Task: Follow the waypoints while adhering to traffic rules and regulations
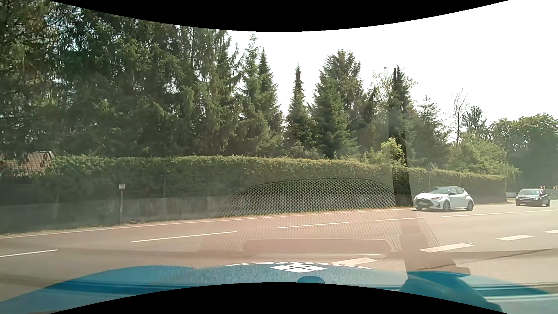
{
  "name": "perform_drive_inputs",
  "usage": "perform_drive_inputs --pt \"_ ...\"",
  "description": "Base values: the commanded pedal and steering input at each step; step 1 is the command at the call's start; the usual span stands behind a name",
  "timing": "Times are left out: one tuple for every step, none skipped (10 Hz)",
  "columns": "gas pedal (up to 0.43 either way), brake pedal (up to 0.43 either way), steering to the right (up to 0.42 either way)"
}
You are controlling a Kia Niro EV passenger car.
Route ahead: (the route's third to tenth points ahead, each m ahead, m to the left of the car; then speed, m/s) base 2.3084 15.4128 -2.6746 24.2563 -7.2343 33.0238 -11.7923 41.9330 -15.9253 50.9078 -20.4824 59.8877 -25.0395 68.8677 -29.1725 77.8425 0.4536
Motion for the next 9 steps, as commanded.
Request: perform_drive_inputs --pt "0.0 0.116 -0.386" --pt "0.0 0.122 -0.386" --pt "0.0 0.134 -0.386" --pt "0.0 0.146 -0.387" --pt "0.0 0.152 -0.391" --pt "0.0 0.152 -0.391" --pt "0.0 0.146 -0.391" --pt "0.0 0.128 -0.39" --pt "0.0 0.122 -0.386"
